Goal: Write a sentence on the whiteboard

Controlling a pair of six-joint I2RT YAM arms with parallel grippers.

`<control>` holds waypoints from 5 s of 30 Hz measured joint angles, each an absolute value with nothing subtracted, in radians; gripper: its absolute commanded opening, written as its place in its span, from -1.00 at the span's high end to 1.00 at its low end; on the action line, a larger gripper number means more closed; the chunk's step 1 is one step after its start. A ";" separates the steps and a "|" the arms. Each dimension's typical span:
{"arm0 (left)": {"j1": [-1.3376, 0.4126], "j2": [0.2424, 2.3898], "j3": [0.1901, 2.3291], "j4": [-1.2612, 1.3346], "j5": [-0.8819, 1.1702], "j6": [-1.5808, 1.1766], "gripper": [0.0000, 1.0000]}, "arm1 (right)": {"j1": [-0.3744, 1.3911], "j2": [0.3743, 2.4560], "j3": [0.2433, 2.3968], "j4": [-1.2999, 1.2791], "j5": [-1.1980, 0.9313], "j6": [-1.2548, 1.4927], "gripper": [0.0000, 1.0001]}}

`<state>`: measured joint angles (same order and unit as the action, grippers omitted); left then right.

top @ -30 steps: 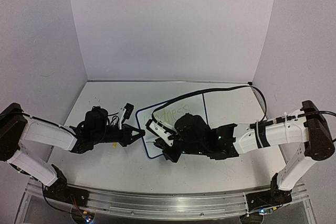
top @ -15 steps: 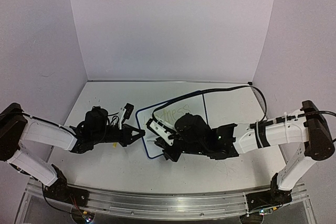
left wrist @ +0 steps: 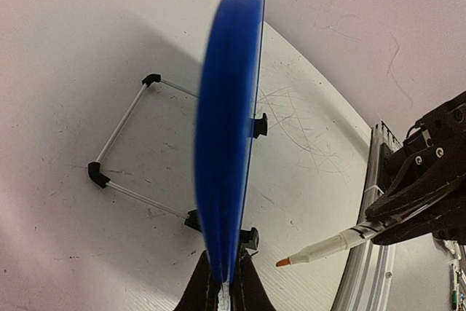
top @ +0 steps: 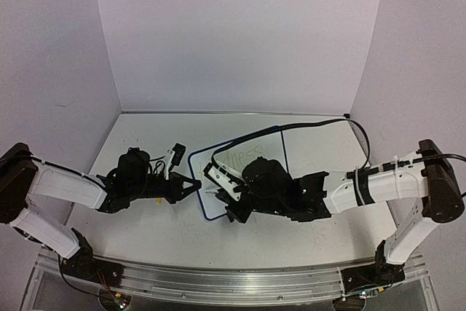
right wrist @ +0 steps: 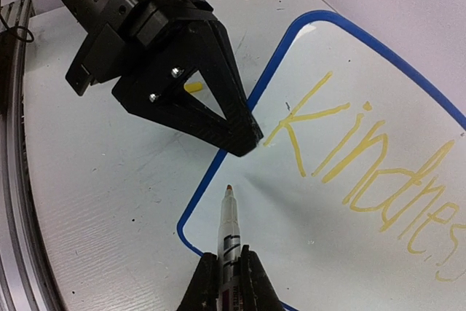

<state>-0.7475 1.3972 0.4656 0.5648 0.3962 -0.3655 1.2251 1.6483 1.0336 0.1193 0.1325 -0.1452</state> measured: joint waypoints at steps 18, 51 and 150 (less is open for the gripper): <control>-0.748 1.397 0.466 0.565 0.397 -0.365 1.00 | 1.225 1.713 1.062 0.116 0.146 -0.146 1.00; -0.748 1.402 0.466 0.566 0.397 -0.365 1.00 | 1.229 1.732 1.028 0.099 0.176 -0.089 1.00; -0.748 1.402 0.466 0.566 0.389 -0.366 1.00 | 1.214 1.692 0.967 0.179 0.274 -0.022 1.00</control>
<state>-0.7475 1.4017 0.4656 0.5663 0.3889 -0.3660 1.2135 1.6918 0.9672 0.1792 0.2744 -0.0223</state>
